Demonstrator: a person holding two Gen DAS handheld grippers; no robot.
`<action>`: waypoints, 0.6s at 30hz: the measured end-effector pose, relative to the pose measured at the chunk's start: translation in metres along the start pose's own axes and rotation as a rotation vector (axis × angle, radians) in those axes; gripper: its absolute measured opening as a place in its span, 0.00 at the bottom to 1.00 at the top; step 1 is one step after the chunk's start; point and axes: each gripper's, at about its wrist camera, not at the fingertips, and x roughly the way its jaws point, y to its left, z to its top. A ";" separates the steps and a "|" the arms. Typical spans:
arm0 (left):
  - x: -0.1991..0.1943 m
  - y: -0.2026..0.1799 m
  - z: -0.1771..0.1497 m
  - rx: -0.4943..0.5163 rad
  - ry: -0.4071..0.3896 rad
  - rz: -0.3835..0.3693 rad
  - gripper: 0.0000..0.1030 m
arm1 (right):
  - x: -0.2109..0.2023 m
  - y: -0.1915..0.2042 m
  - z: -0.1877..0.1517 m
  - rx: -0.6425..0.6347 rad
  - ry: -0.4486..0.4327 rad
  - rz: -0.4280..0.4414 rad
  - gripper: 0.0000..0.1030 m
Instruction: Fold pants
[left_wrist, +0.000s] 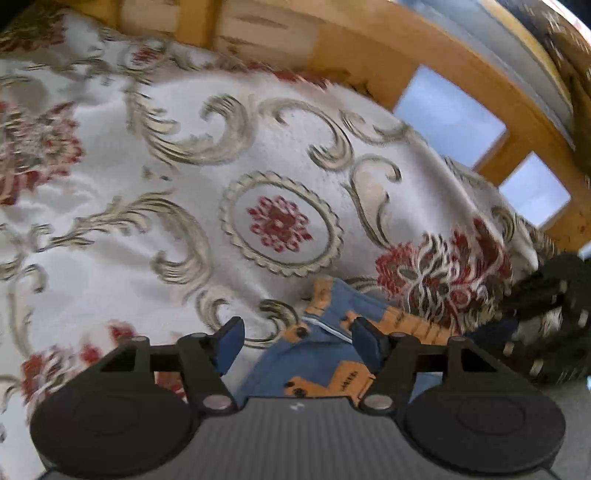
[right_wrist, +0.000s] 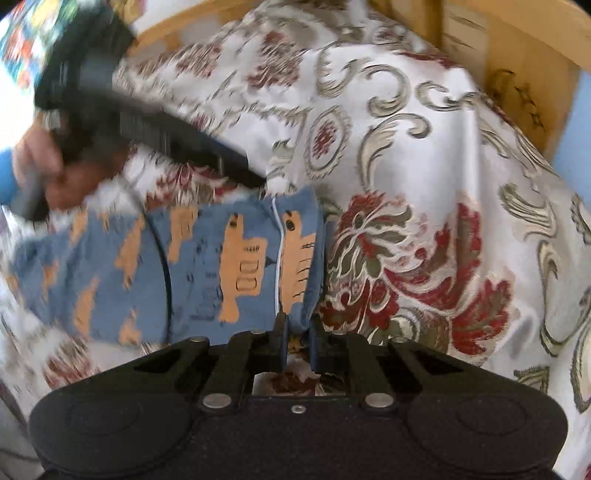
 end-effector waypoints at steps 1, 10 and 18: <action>-0.006 0.002 0.002 -0.021 -0.003 0.002 0.68 | -0.003 0.003 -0.001 -0.025 -0.012 -0.006 0.11; -0.017 -0.007 0.032 -0.338 0.104 -0.030 0.68 | -0.008 0.026 -0.010 -0.209 -0.095 -0.058 0.12; 0.035 -0.038 0.054 -0.459 0.343 0.048 0.63 | -0.010 0.050 -0.021 -0.400 -0.174 -0.122 0.11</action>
